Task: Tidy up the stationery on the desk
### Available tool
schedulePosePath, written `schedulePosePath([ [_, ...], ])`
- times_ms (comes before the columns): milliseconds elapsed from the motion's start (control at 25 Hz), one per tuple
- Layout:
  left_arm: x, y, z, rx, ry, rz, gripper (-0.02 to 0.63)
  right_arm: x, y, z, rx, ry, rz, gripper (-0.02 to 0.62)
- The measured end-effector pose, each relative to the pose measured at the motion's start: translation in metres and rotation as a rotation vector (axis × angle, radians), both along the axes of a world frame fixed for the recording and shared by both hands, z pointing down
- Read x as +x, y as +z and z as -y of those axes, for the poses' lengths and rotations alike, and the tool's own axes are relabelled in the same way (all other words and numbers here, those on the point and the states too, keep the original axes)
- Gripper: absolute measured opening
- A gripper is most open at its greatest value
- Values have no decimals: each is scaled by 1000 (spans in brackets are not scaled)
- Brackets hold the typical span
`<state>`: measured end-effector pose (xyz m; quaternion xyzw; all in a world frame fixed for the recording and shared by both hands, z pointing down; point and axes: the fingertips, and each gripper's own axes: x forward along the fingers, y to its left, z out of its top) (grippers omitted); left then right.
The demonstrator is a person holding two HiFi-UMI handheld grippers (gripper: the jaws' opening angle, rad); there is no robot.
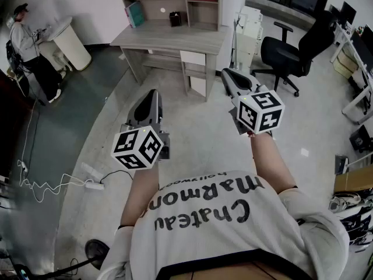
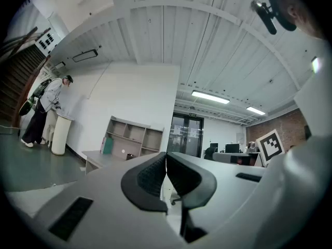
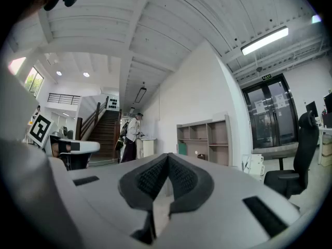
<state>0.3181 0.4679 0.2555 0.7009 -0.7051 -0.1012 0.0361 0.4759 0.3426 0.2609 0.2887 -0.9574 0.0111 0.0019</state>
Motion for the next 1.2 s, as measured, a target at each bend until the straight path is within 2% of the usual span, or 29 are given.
schedulePosePath([
  [480,0,-2,-7,12,9,-9,17,5,1,-8,12,10,-15,11],
  [720,-4,7,-5,15,-5,-7,17,7,-5,-3,19,5,111,11],
  [960,-34,23,21,1,-38,-46,17,-34,15,28,-31,-93,84,11],
  [1120,-70,27,71,-13,-60,-75,17,-77,29,84,-42,-112,23,11],
  [1200,-80,24,99,-12,-52,-75,17,-92,26,115,-70,-125,53,11],
])
